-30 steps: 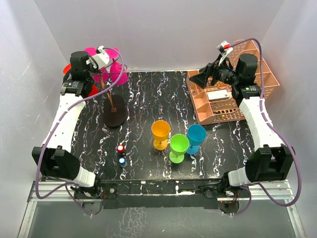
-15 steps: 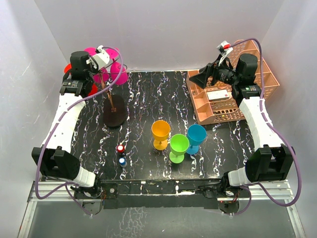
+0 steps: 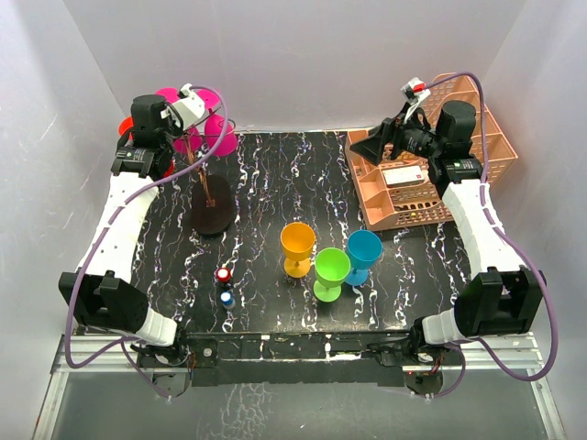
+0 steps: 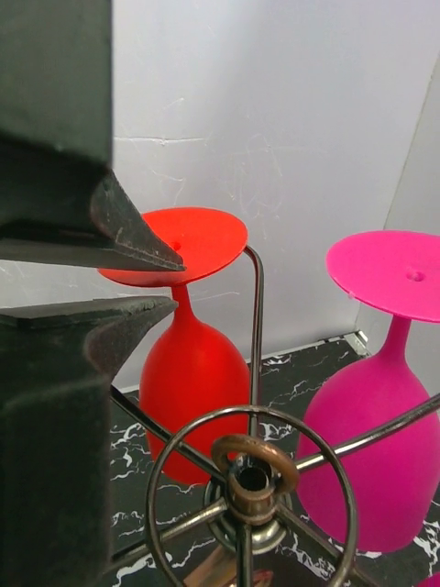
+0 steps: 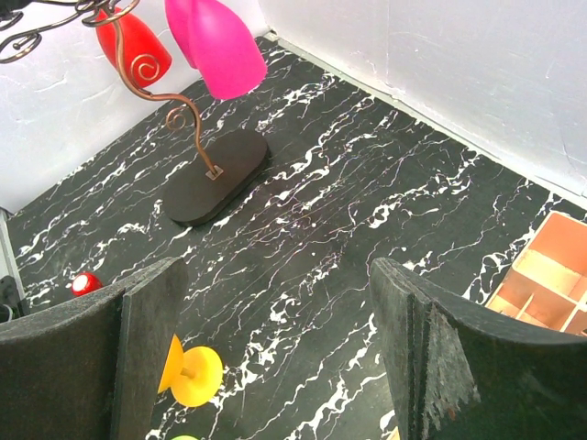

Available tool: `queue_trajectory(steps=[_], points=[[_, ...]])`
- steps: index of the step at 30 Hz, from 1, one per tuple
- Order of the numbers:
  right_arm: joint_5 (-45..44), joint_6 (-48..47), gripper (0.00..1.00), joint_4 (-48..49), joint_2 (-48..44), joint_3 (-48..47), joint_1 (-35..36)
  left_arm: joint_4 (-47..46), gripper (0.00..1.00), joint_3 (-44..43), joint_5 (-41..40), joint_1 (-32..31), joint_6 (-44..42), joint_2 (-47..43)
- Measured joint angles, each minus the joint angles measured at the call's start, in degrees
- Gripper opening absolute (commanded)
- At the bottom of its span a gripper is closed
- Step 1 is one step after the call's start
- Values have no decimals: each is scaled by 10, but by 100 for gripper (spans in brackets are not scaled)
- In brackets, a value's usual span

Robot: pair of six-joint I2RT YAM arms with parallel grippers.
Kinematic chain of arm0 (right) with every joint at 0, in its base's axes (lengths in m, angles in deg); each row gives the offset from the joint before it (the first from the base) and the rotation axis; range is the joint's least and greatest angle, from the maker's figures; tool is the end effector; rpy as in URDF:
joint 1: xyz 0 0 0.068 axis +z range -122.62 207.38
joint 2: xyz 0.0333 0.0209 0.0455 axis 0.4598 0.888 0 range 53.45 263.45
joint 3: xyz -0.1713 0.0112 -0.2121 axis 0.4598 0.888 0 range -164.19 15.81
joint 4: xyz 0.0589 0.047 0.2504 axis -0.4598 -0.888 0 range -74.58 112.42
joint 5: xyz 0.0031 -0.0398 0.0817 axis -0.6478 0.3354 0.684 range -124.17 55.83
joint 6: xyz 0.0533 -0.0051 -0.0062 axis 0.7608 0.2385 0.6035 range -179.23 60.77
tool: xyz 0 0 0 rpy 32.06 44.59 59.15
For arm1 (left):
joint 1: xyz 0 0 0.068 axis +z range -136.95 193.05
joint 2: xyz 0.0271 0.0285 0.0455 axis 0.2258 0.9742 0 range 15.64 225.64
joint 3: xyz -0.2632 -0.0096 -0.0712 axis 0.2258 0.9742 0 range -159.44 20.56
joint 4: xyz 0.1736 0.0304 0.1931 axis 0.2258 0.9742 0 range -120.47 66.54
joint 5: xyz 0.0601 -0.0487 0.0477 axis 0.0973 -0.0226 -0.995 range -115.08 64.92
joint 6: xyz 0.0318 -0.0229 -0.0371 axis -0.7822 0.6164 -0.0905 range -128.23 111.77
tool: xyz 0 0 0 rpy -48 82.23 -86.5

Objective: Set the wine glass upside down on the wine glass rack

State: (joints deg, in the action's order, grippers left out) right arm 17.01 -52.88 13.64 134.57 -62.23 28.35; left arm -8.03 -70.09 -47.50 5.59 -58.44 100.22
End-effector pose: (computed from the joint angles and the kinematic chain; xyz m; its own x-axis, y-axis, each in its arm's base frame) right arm 0.3209 0.0331 0.4014 -0.2896 0.0643 -0.9550 -0.7457 0.6104 0.2673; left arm 0.3338 -0.0300 0.4318 -0.3654 0.7642 -0.5314 0.0593 0.5888 0.8061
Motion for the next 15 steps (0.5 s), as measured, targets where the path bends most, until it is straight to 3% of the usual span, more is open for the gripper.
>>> queue_trajectory(steps=[6, 15], points=[[0, 0, 88, 1, 0, 0, 0, 4, 25, 0, 9, -2, 6, 0], [-1, -3, 88, 0, 0, 0, 0, 9, 42, -5, 28, -2, 28, -8]])
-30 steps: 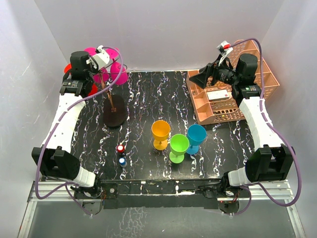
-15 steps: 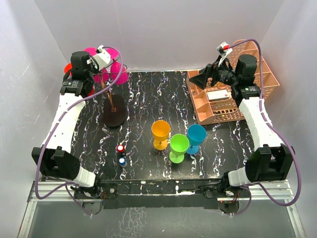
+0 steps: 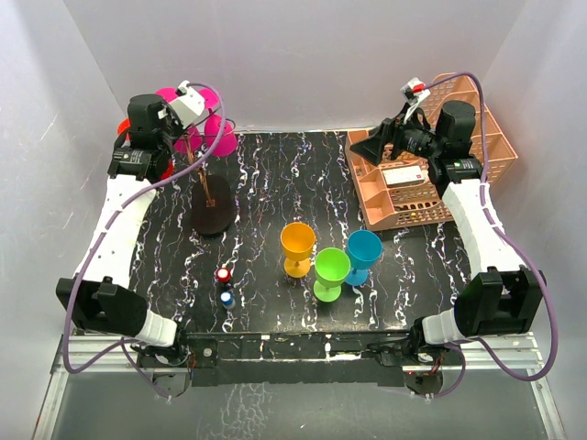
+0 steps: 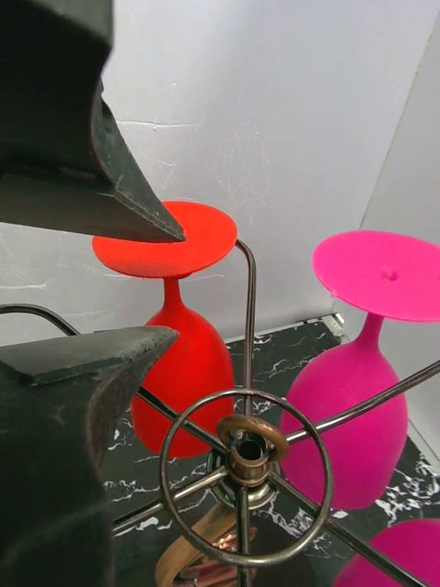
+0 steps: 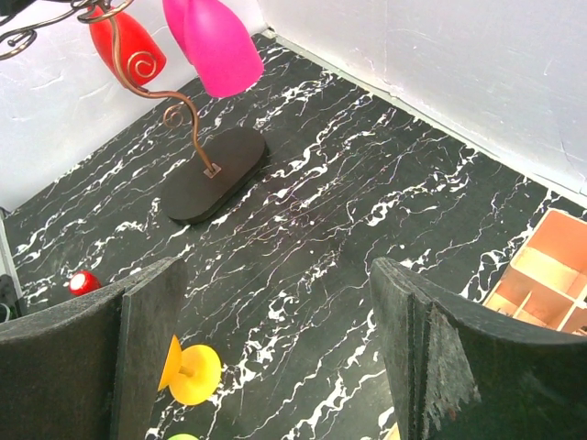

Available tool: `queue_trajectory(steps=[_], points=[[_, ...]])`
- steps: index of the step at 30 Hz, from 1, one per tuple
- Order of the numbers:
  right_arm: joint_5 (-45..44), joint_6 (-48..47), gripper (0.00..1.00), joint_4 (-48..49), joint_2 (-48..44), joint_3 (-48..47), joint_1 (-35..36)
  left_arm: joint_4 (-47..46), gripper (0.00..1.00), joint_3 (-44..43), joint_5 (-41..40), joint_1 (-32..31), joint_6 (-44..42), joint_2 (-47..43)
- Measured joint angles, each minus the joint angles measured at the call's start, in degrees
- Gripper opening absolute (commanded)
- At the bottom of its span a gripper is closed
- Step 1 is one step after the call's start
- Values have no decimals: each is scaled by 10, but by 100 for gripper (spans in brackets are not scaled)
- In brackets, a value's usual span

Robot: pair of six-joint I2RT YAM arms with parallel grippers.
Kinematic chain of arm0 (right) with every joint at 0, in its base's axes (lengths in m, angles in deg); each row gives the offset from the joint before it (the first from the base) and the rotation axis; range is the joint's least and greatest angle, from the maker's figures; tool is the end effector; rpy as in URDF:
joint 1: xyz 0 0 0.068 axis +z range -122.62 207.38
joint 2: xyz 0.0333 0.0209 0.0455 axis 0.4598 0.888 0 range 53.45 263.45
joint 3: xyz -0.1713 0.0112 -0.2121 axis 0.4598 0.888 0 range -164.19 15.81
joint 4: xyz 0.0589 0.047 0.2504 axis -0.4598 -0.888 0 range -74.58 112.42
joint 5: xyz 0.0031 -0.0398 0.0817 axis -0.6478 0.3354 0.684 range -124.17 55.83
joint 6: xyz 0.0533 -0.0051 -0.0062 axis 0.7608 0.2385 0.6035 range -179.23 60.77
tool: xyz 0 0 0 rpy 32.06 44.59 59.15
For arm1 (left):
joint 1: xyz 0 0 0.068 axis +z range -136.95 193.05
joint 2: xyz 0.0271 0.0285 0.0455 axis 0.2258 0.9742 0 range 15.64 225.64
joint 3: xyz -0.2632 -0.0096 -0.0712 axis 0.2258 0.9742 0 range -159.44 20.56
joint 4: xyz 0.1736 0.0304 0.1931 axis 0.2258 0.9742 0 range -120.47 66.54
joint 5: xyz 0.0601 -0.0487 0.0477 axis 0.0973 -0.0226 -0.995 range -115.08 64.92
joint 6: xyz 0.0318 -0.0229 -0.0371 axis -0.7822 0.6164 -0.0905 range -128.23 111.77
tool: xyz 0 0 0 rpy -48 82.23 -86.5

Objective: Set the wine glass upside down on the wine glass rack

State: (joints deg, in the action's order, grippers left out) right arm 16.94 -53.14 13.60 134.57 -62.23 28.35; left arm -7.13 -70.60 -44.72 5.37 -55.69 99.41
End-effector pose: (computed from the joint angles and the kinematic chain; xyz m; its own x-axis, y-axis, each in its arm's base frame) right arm 0.3209 0.0331 0.4013 -0.2868 0.0616 -0.9560 -0.7461 0.6116 0.2633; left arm 0.3285 -0.0322 0.4374 -0.3274 0.7444 -0.5820 0.0692 0.6332 0.7709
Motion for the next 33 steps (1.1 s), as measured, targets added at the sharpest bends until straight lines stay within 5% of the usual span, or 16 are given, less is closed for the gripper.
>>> queue_trajectory(steps=[8, 16, 23, 33], points=[[-50, -82, 88, -90, 13, -51, 0, -1, 64, -3, 54, 0, 85, -50], [-101, -238, 85, -288, 5, -97, 1, 18, 88, -46, 155, 0, 234, -77], [-133, -353, 81, -482, -41, -92, 44, 42, 95, -56, 234, 9, 310, -82], [-213, -400, 70, -573, -91, -17, 132, 46, 96, -34, 277, 27, 344, -90]])
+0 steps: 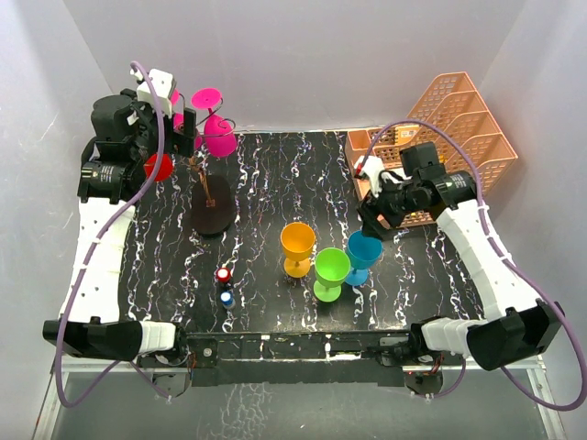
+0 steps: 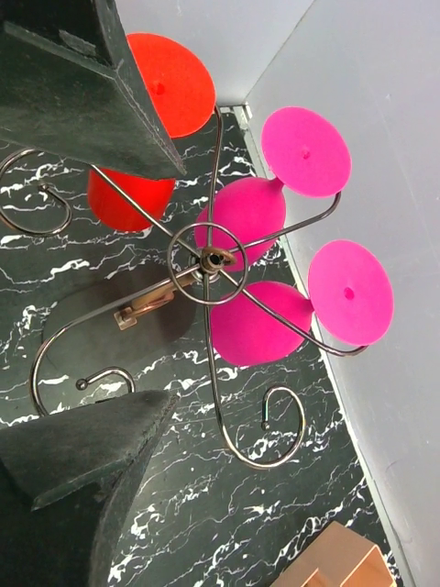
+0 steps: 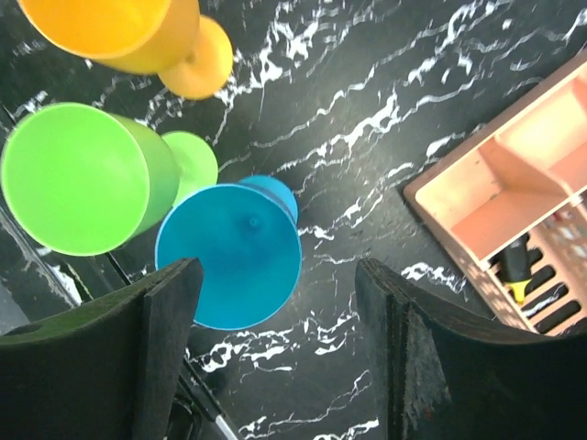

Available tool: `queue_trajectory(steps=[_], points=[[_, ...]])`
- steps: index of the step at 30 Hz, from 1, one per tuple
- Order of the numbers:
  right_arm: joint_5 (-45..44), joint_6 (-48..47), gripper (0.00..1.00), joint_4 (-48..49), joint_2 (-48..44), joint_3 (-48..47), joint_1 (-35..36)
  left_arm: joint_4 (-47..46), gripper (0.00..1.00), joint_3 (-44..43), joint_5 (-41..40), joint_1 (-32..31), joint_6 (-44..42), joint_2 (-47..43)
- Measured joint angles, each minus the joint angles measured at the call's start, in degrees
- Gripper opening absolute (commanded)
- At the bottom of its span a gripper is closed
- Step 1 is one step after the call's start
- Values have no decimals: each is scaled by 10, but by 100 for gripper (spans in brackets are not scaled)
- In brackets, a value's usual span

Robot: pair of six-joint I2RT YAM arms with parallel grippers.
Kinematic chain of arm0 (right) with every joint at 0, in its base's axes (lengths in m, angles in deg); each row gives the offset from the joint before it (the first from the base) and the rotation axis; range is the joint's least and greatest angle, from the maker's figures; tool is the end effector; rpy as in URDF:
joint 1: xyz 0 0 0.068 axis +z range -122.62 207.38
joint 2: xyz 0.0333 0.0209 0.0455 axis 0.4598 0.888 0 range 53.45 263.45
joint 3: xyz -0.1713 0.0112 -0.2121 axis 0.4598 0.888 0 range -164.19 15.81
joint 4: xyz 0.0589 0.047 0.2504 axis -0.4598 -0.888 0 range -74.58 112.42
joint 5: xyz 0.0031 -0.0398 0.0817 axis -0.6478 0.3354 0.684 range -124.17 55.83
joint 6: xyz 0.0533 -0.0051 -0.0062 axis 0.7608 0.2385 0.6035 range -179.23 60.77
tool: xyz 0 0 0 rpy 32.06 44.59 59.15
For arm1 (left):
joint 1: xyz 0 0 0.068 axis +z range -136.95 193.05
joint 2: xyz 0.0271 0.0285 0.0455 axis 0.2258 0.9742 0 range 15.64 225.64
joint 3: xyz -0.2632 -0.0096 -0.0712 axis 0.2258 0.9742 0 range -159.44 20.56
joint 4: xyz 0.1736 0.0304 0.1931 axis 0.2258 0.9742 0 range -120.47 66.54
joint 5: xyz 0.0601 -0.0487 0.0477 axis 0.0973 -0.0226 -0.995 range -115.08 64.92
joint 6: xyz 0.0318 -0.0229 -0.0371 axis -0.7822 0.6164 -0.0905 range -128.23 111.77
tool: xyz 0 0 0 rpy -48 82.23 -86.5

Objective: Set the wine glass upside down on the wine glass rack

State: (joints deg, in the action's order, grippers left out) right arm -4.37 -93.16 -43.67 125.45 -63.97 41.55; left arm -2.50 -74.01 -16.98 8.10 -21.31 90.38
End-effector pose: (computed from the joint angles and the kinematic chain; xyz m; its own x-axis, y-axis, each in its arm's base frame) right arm 0.2169 0.0730 0.3680 -0.4245 -0.6069 -0.6719 -0.8469 0.5286 0.0576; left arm 0.2673 -0.0282 0.4923 -0.0866 0.2324 -0.9687 0.2504 0.9463 0.2047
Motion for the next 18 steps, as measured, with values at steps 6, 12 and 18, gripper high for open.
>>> queue_trajectory(steps=[6, 12, 18], points=[[-76, 9, 49, 2, 2, 58, 28, 4, 96, 5, 24, 6, 15, -9], [-123, 23, 29, 7, 21, 85, 49, 6, 96, 6, 34, 8, 20, -11], [-139, 31, 18, 24, 38, 89, 57, 8, 96, 6, 41, 8, 25, -11]])
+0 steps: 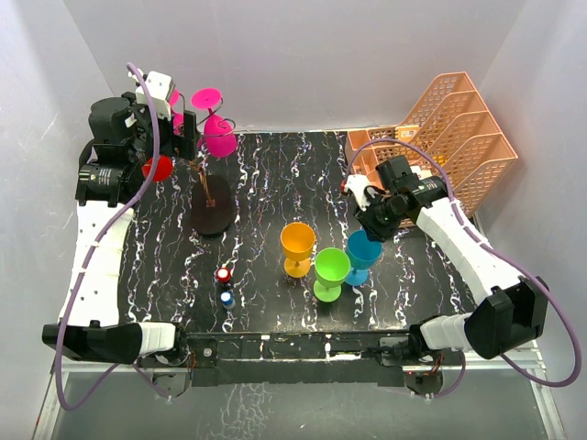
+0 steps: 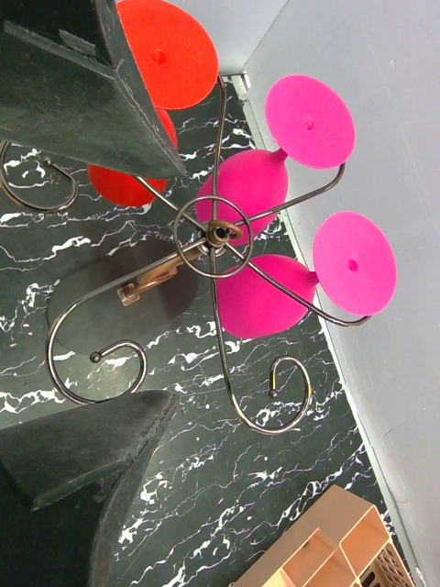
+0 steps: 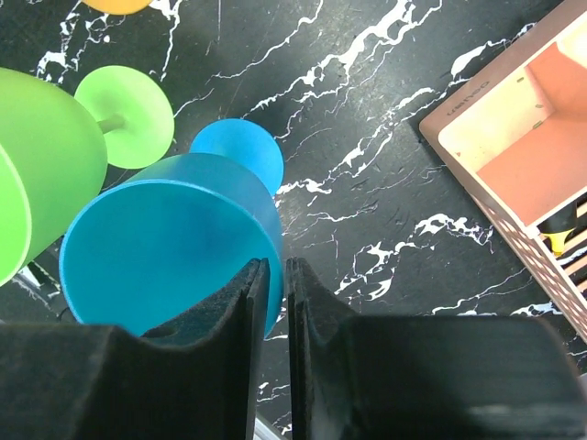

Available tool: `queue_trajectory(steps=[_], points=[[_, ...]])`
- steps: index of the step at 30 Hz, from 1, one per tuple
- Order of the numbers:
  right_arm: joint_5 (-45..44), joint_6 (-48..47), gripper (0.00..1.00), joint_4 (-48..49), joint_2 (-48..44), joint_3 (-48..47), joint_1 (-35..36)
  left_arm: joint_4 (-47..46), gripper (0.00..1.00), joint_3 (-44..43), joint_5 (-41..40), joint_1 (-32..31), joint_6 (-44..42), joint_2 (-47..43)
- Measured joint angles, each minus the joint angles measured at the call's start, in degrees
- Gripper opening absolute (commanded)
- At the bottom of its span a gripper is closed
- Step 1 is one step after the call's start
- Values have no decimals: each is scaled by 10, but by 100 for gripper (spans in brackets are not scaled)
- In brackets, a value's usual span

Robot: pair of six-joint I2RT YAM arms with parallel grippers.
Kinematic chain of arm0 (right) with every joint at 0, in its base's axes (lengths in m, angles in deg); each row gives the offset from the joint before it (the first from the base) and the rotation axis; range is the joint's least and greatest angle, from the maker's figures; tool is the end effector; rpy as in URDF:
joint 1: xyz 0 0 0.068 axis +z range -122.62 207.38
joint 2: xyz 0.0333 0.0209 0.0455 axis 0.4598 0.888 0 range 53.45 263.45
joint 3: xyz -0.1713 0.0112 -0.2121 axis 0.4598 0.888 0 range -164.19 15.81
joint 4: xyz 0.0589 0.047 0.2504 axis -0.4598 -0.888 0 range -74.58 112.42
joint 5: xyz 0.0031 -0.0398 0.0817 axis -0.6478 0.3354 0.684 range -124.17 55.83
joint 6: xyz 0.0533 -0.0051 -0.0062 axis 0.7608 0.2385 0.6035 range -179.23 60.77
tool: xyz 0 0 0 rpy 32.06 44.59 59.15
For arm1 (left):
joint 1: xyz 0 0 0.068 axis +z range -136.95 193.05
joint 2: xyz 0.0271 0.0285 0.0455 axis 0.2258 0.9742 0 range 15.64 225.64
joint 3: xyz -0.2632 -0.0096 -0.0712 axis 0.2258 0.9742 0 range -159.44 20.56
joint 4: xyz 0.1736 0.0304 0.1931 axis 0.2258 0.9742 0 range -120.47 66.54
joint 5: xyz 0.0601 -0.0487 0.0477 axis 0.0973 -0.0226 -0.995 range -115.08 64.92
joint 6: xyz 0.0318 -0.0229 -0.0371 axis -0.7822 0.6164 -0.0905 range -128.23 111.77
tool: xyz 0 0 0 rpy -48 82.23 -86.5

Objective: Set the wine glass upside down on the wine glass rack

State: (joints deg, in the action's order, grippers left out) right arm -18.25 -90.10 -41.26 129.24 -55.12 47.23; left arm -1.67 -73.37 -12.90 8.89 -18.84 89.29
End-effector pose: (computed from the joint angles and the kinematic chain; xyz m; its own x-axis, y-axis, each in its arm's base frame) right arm 0.2263 0.0920 0.3078 -0.5352 -0.7180 -0.4450 -0.8106 0.5848 0.0314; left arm 0.2610 -0.0265 0.4919 -0.0938 0.1873 -0.9778 0.3014 0.9414 0.1514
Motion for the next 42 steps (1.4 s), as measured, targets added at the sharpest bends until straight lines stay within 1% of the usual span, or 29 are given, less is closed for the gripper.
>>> queue_trajectory(steps=[4, 11, 14, 20, 22, 28, 31, 36, 42], points=[[-10, 5, 8, 13, 7, 5, 0, 0, 97, 0, 4, 3, 2, 0], [-33, 10, 7, 29, 14, -5, 0, 0, 97, 0, 4, 7, 10, 0], [-39, 10, 8, 36, 25, -37, 0, 0, 97, 0, 2, 10, 22, 0], [-46, 25, 8, 78, 69, -151, 0, 0, 97, 0, 12, 14, 37, 0], [-44, 31, 8, 94, 85, -188, 0, 1, 97, 0, 34, 14, 40, 0], [-18, 66, 8, 136, 125, -289, 0, 8, 95, -2, 135, 15, 56, -2], [-3, 92, 8, 173, 125, -310, 0, 7, 93, -3, 167, 15, 75, -2], [16, 149, 8, 264, 108, -313, 0, -6, 88, -8, 207, 3, 124, 5], [40, 224, 8, 320, 100, -349, 0, -40, 80, -21, 228, -54, 183, 37]])
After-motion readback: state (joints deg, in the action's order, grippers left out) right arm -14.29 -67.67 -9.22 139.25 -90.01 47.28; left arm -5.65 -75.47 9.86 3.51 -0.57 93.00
